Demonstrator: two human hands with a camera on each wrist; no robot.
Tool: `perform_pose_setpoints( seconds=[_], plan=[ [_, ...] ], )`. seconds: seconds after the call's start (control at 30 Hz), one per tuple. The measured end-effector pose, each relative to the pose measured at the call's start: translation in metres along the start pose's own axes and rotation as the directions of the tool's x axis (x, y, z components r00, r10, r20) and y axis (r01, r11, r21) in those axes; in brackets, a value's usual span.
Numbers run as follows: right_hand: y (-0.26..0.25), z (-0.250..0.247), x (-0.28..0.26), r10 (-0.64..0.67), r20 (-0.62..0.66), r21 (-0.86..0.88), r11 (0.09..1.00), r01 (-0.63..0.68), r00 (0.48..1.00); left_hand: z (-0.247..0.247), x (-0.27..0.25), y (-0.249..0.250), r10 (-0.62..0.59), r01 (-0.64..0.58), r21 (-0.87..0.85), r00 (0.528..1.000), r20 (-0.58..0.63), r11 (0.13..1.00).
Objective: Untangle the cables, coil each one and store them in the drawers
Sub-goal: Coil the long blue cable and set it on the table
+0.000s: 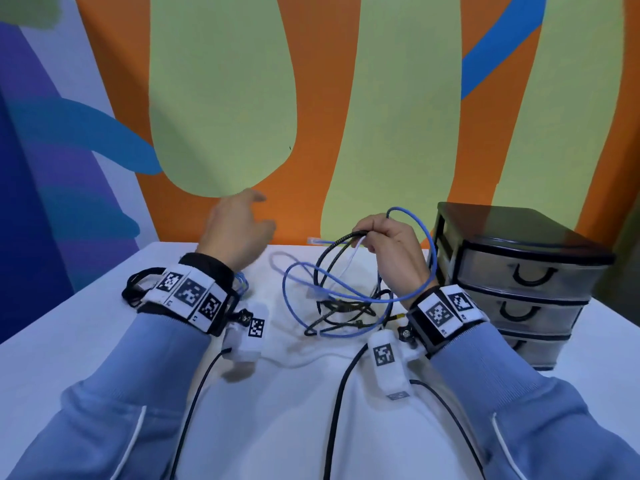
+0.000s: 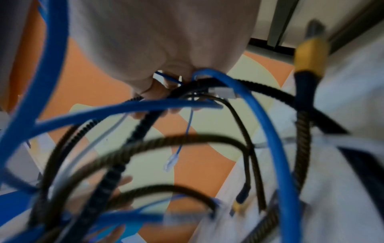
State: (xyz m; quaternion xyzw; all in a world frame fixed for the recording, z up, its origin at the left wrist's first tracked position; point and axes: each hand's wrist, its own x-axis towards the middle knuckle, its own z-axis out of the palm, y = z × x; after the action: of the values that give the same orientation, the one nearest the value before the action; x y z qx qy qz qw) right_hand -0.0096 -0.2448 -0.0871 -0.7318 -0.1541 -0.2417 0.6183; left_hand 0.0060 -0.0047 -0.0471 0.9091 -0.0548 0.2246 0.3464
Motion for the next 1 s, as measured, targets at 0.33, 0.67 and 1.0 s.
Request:
perform_pose_setpoints(
  seconds=[0.33,0.67,1.0],
  plan=[
    [-0.002,0.005,-0.001,-0.032,-0.057,0.074,0.997,0.036,0.998,0.023,-0.015,0.006,0.011,0.205,-0.308,0.816,0.577,0.929],
    [0.001,0.008,-0.003,-0.120,0.051,0.125,0.986,0.113,0.991,0.027,-0.017,0.025,0.093,0.241,-0.744,0.922,0.376,0.623],
    [0.016,-0.006,-0.001,0.263,0.019,-0.508,0.834,-0.217,0.965,-0.014,0.012,0.007,-0.245,-0.100,-0.995,0.965,-0.090,-0.029]
  ],
)
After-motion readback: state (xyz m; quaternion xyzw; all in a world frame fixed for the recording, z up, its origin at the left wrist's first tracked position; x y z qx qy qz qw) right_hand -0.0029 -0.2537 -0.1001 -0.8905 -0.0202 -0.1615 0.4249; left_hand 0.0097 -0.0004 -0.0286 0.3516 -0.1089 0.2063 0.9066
